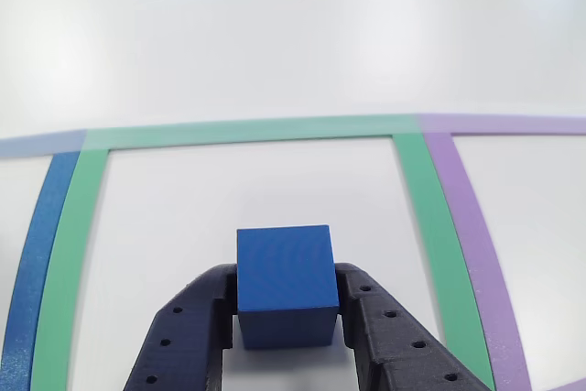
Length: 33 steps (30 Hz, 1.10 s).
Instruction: Tower of hanoi
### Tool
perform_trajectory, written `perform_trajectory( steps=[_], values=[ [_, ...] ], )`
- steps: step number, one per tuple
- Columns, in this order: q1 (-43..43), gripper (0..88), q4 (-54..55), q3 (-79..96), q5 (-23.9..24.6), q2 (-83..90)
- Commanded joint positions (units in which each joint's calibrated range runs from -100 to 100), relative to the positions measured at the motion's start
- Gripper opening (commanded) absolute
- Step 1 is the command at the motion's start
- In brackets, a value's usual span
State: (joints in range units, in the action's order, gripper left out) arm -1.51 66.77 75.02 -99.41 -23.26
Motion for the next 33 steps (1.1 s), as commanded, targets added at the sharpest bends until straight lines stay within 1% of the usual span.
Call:
perform_trajectory(
  steps=[1,4,7,13,18,20,23,25,29,33],
  values=[
    [0.49,2.6,-1.17,0.53,-0.59,5.79],
    [0.71,2.4,-5.38,0.99,-0.59,11.4],
    [0.87,2.4,-13.39,1.08,-0.59,19.57],
    [1.4,2.3,-40.43,-0.83,-0.59,42.57],
    [2.24,2.2,-68.43,-9.19,-0.41,58.6],
    [2.85,2.1,-80.74,-15.19,1.8,62.76],
    [4.22,2.1,-97.65,-25.36,6.58,67.25],
    [5.67,2.3,-106.47,-31.9,9.52,68.93],
    [8.42,2.4,-119.83,-43.26,13.01,69.97],
    [11.01,2.4,-131.08,-53.17,14.3,70.45]
  ],
)
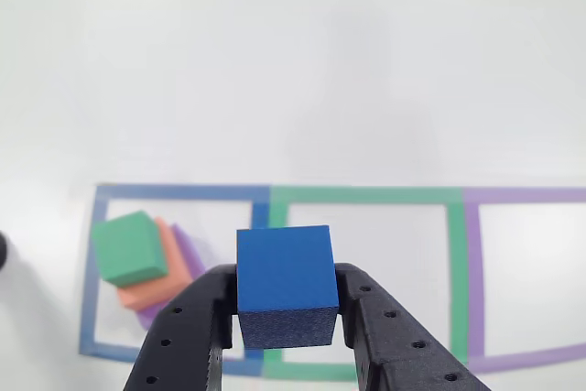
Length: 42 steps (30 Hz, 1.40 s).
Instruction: Tower of hanoi
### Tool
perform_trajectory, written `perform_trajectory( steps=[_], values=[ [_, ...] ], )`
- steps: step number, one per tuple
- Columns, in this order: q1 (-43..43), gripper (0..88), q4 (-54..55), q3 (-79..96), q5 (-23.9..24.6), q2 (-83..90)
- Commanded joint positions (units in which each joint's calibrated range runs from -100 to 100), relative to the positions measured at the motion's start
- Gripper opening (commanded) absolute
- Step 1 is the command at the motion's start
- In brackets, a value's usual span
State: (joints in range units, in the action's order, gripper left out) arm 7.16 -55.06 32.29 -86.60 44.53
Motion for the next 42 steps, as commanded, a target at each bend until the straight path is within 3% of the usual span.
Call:
perform_trajectory(
  steps=[1,11,18,32,42],
  values=[
    [2.94,2.4,-11.27,-12.43,1.86,2.74],
    [9.65,2.5,-22.52,-22.52,6.45,5.39],
    [12.01,2.6,-21.39,-18.61,3.51,7.07],
    [11.63,2.8,14.06,11.83,-13.4,6.59],
    [13.08,3.1,44.25,28.27,-13.4,-1.26]
  ],
)
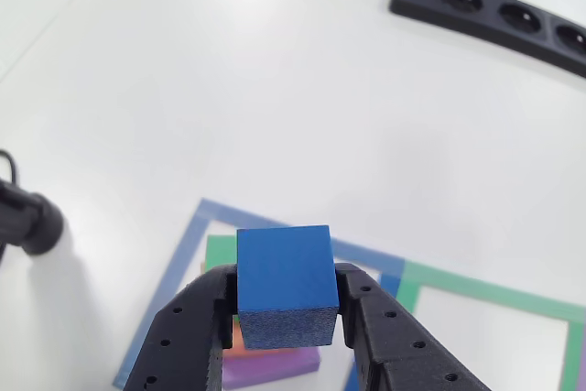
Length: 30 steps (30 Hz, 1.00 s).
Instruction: Tower of hanoi
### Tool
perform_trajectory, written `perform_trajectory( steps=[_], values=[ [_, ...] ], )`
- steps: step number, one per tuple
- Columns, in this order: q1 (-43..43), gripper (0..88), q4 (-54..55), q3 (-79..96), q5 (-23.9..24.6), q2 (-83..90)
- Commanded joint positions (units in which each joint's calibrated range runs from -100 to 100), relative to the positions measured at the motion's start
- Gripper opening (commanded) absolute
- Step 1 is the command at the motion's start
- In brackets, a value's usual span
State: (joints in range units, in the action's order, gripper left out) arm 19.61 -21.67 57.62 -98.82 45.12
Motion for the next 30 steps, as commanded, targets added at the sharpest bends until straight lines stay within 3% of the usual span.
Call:
perform_trajectory(
  steps=[1,17,30],
  values=[
    [0.79,3.1,13.37,4.22,-1.18,-2.66],
    [2.24,3.3,38.38,8.58,-1.18,-19.64],
    [2.54,3.4,46.15,8.4,-1.18,-27.42]
  ],
)
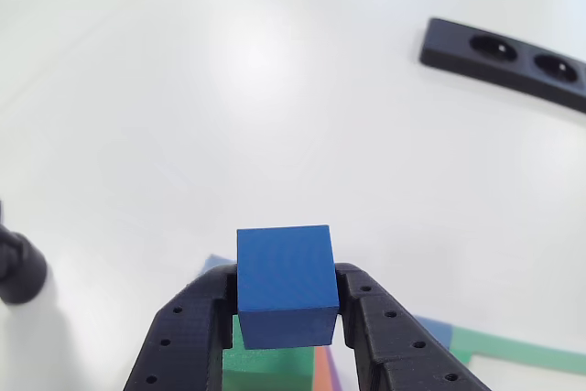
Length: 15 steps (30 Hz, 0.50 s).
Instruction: Tower of hanoi
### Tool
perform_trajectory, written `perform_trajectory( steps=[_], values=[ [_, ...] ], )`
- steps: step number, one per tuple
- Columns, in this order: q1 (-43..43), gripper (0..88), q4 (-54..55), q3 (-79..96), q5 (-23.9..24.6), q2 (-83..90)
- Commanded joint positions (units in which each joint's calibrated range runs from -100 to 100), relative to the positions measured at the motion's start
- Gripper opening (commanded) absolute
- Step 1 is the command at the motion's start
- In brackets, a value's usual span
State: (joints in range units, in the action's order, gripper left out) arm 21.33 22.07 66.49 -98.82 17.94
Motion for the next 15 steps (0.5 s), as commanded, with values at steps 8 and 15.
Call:
perform_trajectory(
  steps=[8,15],
  values=[
    [1.05,3.4,5.73,-1.75,-1.18,-4.48],
    [1.05,3.5,7.27,-2.75,-1.18,-6.96]
  ],
)
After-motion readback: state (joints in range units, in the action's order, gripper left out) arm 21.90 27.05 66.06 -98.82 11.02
